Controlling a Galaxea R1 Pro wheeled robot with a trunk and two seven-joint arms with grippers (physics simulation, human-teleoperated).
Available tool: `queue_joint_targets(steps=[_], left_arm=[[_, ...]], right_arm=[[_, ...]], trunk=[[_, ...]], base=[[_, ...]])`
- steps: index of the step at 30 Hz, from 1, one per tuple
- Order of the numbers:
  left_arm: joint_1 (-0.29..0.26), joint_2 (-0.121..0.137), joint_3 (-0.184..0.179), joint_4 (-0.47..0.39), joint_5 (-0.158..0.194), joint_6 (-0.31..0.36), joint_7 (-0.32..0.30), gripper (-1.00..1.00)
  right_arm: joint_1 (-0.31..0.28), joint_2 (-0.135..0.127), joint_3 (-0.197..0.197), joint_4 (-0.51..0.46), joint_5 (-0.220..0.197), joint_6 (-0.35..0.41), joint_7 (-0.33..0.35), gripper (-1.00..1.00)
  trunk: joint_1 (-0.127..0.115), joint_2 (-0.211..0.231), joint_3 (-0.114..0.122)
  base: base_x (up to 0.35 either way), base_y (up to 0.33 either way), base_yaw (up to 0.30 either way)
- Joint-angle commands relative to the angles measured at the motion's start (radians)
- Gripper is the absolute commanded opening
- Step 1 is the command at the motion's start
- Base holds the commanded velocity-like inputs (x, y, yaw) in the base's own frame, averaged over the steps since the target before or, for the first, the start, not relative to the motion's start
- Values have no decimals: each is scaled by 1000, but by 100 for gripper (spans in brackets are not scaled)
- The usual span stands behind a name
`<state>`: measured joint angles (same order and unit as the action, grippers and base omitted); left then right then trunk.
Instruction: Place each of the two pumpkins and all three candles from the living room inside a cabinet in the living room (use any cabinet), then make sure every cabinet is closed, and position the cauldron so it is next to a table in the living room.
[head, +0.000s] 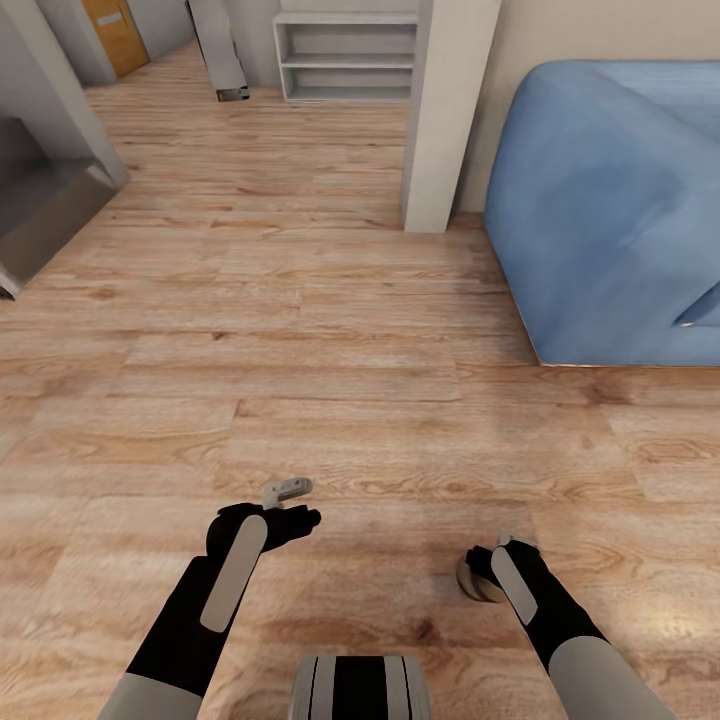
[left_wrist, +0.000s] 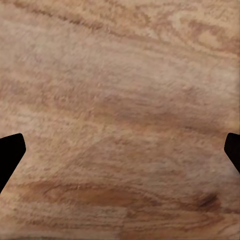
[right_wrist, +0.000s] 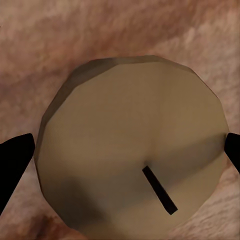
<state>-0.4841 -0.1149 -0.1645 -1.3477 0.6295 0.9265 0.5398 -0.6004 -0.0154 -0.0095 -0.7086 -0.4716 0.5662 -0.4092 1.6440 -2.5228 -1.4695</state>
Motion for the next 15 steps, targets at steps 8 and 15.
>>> queue_joint_targets(steps=[8, 15], left_arm=[[-1, 0, -1, -1, 10, 2, 10, 100], [-1, 0, -1, -1, 10, 2, 9, 100]], right_arm=[[1, 0, 2, 20, -45, -9, 18, -100], [1, 0, 2, 20, -45, -9, 18, -100]], trunk=[[0, 0, 3], [-2, 1, 15]], base=[[0, 0, 0], [0, 0, 0]])
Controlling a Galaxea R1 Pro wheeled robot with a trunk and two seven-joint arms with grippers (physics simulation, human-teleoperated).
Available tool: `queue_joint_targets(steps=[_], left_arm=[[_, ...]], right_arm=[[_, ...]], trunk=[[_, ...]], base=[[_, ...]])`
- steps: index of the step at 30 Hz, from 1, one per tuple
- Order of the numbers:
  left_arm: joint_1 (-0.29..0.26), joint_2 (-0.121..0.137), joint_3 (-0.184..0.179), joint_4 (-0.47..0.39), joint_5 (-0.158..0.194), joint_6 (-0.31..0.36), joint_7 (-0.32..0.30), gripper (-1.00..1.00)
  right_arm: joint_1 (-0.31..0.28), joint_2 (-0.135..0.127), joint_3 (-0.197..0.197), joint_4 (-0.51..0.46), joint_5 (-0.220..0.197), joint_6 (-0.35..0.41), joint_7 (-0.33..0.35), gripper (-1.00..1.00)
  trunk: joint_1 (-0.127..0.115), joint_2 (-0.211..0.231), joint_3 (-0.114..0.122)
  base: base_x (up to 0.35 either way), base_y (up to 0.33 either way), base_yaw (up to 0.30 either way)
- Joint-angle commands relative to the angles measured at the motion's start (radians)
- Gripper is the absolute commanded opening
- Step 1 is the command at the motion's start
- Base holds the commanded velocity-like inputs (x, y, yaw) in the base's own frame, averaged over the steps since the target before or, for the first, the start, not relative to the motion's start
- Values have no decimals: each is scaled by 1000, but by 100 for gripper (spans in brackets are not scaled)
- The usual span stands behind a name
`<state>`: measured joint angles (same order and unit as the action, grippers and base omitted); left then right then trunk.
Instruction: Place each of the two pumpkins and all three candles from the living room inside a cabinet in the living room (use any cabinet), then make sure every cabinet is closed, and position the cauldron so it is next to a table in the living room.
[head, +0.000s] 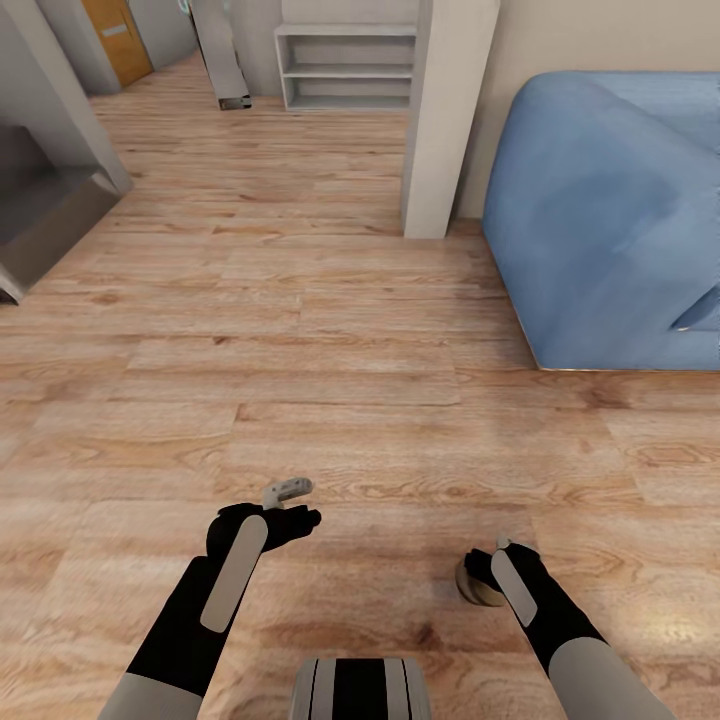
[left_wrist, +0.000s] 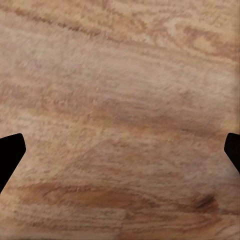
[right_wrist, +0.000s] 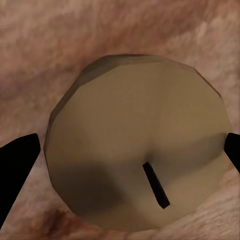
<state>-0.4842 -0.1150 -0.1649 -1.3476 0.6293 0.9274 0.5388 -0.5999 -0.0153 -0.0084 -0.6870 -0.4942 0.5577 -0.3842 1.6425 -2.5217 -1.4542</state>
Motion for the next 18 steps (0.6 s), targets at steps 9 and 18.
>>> queue_joint_targets(steps=[9, 18], left_arm=[[-1, 0, -1, -1, 10, 2, 11, 100], [-1, 0, 0, -1, 10, 1, 11, 100]], right_arm=[[0, 0, 1, -2, -23, -1, -7, -100], [0, -1, 1, -2, -22, -1, -7, -100]], trunk=[[0, 0, -1], [-4, 2, 34]], base=[[0, 0, 0], [0, 0, 0]])
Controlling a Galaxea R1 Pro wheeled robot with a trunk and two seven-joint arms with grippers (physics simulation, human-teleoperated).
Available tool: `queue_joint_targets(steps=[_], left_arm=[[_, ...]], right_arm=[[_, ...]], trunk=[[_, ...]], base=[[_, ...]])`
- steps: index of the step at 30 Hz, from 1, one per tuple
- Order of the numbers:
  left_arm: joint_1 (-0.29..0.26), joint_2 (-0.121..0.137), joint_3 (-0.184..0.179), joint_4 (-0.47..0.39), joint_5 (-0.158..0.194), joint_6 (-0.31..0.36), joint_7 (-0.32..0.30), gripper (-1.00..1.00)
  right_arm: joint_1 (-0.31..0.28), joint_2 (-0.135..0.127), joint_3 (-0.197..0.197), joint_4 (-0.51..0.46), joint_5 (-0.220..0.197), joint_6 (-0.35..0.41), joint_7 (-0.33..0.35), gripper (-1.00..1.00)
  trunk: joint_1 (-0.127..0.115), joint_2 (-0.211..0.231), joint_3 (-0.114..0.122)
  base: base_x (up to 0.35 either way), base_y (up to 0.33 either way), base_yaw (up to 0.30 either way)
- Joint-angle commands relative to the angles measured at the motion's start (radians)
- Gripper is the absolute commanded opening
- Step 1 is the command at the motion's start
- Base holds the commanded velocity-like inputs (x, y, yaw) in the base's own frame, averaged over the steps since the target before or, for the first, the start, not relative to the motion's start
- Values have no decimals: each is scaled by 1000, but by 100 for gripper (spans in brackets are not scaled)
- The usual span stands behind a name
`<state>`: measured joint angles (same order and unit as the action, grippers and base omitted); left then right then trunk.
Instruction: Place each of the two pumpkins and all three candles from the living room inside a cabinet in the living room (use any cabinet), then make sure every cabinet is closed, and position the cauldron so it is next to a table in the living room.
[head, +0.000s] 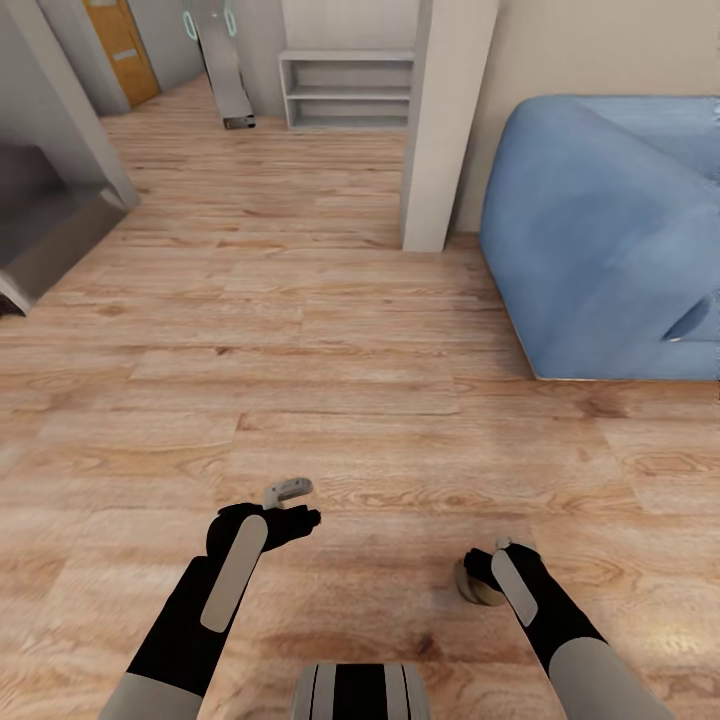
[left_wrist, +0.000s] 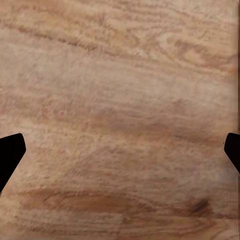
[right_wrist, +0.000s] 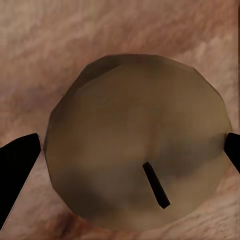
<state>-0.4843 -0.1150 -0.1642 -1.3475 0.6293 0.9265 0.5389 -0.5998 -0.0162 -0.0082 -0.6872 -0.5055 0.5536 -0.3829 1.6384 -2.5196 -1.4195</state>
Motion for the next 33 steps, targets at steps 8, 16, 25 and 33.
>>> queue_joint_targets(steps=[8, 16, 25, 33], left_arm=[[0, 1, 2, 0, 10, 2, 10, 100], [0, 7, 7, 1, 10, 1, 10, 100], [0, 8, 8, 1, 9, -3, 9, 100], [0, 11, 10, 1, 7, -6, 9, 100]], right_arm=[[2, -2, -4, -9, -21, 6, 5, -100], [14, -6, -7, -19, -22, 2, 276, -100], [15, -4, -1, -20, -12, 1, 319, -100], [15, -3, -6, -63, -18, 3, 318, -100]], trunk=[[-4, 2, 30], [-7, 4, 61], [-11, 6, 96], [-15, 7, 127]], base=[[0, 0, 0], [0, 0, 0], [0, 0, 0], [0, 0, 0]])
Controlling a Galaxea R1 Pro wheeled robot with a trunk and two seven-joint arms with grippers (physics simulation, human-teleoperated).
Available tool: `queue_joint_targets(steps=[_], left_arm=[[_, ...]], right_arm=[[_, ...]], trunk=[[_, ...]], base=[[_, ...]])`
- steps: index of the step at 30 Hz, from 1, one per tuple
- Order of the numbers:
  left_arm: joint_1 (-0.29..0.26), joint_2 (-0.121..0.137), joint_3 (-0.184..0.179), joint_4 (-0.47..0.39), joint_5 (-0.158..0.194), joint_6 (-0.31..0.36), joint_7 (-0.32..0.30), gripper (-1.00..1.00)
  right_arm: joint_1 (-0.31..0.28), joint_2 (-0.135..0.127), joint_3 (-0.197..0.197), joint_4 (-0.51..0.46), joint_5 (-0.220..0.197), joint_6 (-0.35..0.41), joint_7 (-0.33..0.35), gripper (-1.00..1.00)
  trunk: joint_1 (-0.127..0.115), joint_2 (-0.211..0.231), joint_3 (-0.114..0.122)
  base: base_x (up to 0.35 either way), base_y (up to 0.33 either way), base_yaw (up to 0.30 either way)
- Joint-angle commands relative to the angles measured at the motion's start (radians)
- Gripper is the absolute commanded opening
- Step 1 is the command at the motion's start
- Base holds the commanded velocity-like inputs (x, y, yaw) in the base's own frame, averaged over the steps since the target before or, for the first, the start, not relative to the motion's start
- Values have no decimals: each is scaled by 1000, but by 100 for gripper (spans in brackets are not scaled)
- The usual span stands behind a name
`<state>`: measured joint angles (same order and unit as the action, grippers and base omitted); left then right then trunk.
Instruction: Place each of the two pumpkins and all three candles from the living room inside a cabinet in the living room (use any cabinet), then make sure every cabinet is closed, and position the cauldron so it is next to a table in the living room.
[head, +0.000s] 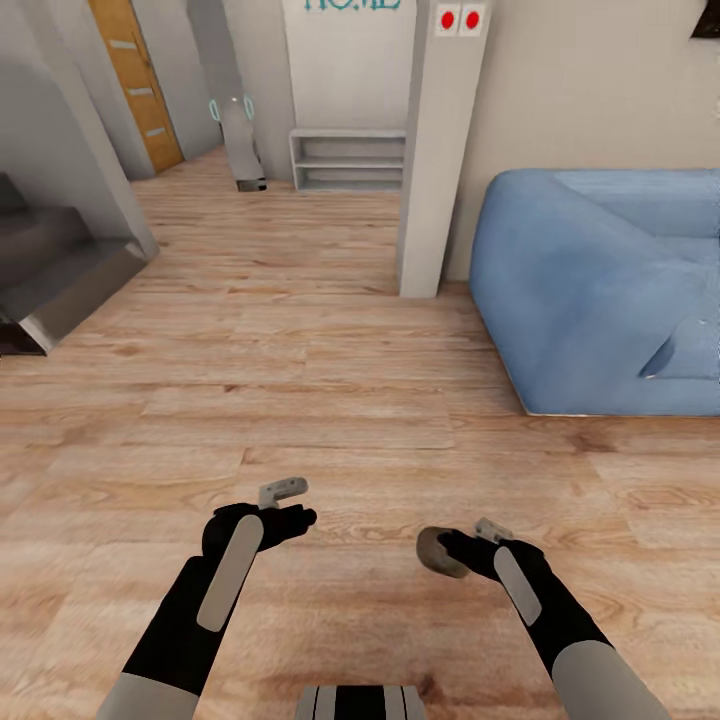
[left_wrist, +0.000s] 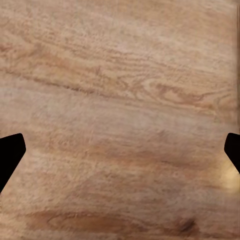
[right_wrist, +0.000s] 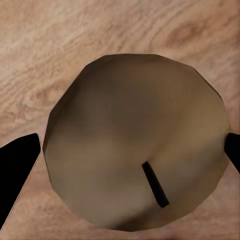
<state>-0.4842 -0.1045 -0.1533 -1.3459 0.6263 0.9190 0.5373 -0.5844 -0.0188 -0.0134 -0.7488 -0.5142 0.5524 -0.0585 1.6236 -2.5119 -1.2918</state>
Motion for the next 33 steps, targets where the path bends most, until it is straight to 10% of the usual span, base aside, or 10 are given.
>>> queue_joint_targets(steps=[1, 18, 24, 33], left_arm=[[-1, 1, 0, -1, 10, 1, 11, 100], [-1, 3, 37, 2, 7, -1, 10, 100], [-1, 3, 37, 2, 7, -2, 10, 100], [-1, 3, 62, 4, 3, -1, 11, 100]], right_arm=[[0, 0, -1, -2, -10, 4, -7, -100], [0, 21, 10, -40, -3, 15, -12, -100], [-1, 32, 100, -44, -1, 10, -14, -100], [-7, 33, 121, -44, 0, 9, -23, -100]], trunk=[[-1, 0, 3], [-8, 4, 62], [-11, 5, 78], [-15, 7, 99]], base=[[0, 0, 0], [0, 0, 186], [0, 0, 166], [0, 0, 136]])
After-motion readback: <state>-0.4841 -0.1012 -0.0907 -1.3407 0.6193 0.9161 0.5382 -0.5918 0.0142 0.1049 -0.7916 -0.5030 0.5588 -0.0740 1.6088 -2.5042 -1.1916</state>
